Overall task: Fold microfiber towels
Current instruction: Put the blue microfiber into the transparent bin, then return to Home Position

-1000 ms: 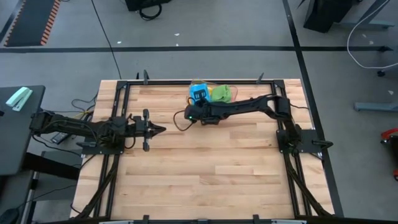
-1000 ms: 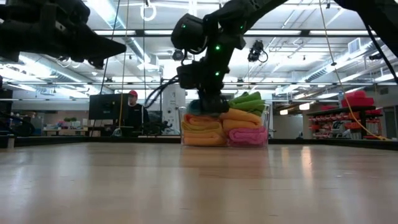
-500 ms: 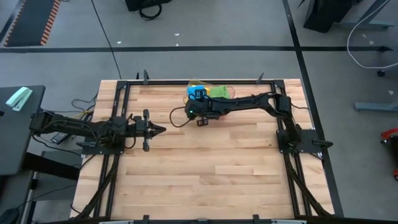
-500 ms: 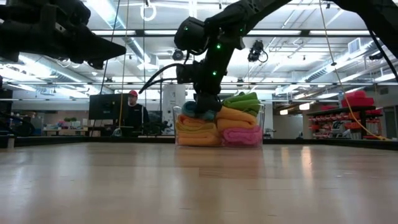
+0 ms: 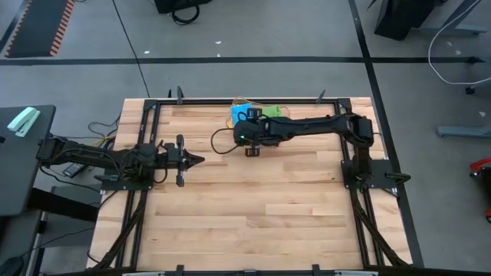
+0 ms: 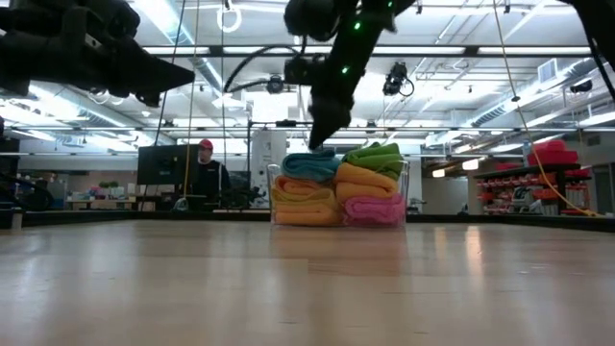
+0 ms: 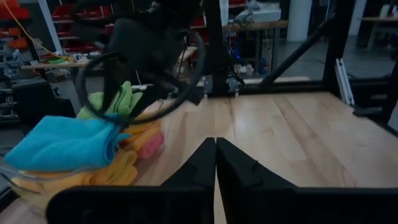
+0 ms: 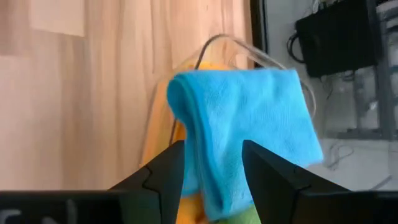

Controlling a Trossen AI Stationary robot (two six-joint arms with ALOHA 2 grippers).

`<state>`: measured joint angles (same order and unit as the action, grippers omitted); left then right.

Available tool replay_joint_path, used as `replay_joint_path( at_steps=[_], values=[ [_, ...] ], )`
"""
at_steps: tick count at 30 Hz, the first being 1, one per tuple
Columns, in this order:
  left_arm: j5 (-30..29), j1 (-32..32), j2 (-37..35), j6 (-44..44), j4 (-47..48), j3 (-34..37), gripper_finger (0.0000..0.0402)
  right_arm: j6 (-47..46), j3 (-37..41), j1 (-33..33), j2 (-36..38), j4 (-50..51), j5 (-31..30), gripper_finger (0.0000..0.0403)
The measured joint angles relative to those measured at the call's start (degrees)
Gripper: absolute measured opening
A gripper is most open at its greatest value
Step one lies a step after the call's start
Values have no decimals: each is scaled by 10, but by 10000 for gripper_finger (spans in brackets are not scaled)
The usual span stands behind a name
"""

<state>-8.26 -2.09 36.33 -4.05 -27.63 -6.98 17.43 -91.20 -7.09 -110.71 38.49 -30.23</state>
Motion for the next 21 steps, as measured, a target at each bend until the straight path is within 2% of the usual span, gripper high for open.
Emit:
replay_joint_path(
  at_steps=[2,5,10,17,21],
  values=[
    [0,0,-6,3,-4,0,24,-29,0,2,14,21,5,170],
    [0,0,-21,4,2,0,20,-72,7,1,46,33,47,170],
    [0,0,-46,7,17,0,6,-128,53,1,103,23,81,170],
    [0,-1,-86,22,67,0,26,-189,214,5,220,-96,162,170],
    [0,-1,-123,22,91,0,13,-217,313,21,293,-187,197,170]
  ],
)
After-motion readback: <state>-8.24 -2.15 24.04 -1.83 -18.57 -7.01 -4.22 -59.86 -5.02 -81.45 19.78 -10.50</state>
